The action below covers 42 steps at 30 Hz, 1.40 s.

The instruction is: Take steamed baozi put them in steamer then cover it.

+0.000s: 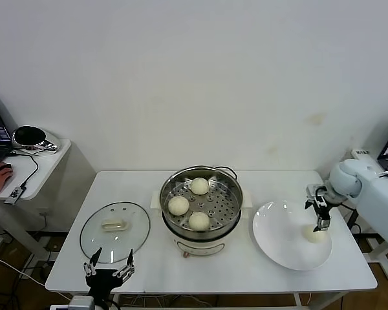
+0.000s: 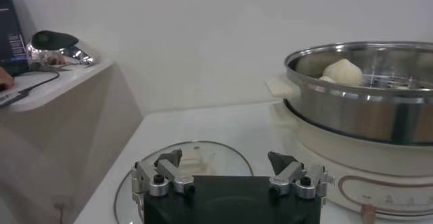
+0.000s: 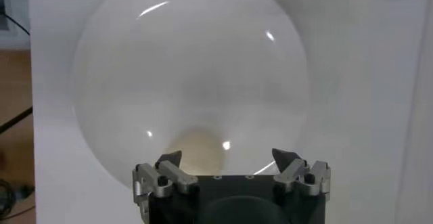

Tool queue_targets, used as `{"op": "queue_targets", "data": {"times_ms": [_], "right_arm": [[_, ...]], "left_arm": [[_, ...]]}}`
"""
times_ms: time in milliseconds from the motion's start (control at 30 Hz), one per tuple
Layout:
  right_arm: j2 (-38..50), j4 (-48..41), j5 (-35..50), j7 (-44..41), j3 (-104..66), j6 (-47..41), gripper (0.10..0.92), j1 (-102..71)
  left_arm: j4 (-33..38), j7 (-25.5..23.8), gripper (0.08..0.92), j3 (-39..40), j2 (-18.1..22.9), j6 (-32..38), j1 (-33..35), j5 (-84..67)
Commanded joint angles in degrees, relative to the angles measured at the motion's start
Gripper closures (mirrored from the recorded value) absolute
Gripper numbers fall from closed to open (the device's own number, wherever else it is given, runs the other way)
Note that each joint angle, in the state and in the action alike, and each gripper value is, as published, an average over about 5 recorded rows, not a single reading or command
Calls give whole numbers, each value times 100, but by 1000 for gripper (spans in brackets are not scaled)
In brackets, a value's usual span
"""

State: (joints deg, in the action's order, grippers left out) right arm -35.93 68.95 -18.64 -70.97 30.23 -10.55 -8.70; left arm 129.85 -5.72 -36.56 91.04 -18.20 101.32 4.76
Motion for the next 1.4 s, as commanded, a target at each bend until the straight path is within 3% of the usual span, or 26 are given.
{"op": "queue_targets", "data": {"times_ms": [33, 567, 1400], "right_arm": [[-92, -219, -147, 162, -300, -9, 203, -403], [-258, -549, -414, 299, -351, 76, 203, -444], [-54, -276, -393, 248, -392, 40, 222, -554]], "left_arm": [[-13, 1, 177, -21, -10, -1, -2, -3], [-128, 0, 177, -34, -28, -2, -51, 1], [-110, 13, 177, 6, -21, 3, -25, 12]]}}
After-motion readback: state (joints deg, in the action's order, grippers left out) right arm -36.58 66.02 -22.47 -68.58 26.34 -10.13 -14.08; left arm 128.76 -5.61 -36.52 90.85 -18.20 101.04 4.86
